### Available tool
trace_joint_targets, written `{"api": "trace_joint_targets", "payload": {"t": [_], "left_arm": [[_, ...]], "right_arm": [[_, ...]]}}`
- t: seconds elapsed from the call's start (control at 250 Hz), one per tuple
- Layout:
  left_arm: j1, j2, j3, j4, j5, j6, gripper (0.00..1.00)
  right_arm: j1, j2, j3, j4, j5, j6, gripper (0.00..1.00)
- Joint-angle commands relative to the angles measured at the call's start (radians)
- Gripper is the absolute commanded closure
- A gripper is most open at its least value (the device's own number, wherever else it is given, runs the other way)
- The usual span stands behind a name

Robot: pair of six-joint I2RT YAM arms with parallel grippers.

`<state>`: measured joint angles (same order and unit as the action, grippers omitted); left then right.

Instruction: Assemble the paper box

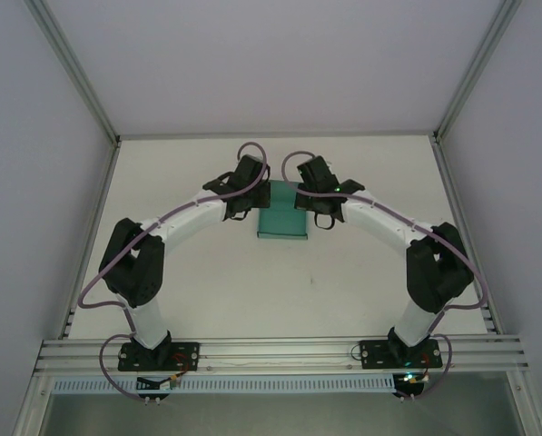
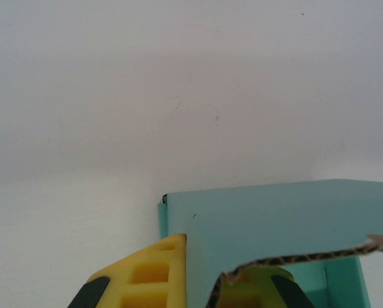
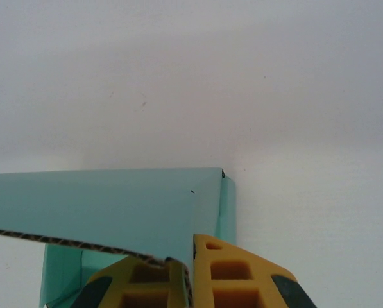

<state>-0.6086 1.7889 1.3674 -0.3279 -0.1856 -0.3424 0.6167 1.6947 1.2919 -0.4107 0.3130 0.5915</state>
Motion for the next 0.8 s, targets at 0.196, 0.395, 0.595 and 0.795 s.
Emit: {"api": "trace_joint_targets", "payload": {"t": [0.196, 0.395, 0.595, 0.795], "left_arm": [[-0.076, -0.007, -0.096, 0.093, -0.024, -0.027, 1.0], [-0.096, -0.044, -0.199, 0.126, -0.015, -0.02, 1.0], [-0.106, -0.06, -0.288, 0.174, 0.015, -0.05, 1.0], [-0.128, -0.073, -0.334, 0.173, -0.008, -0.052, 1.0]], "right_arm": [[0.044, -0.027, -0.109, 0.067, 0.016, 0.054, 1.0], [0.091, -0.053, -0.194, 0.064, 0.087, 0.073, 1.0], [0.12, -0.081, -0.299, 0.14, 0.074, 0.154, 1.0], [0.158, -0.09, -0.341, 0.119, 0.109, 0.177, 1.0]]}}
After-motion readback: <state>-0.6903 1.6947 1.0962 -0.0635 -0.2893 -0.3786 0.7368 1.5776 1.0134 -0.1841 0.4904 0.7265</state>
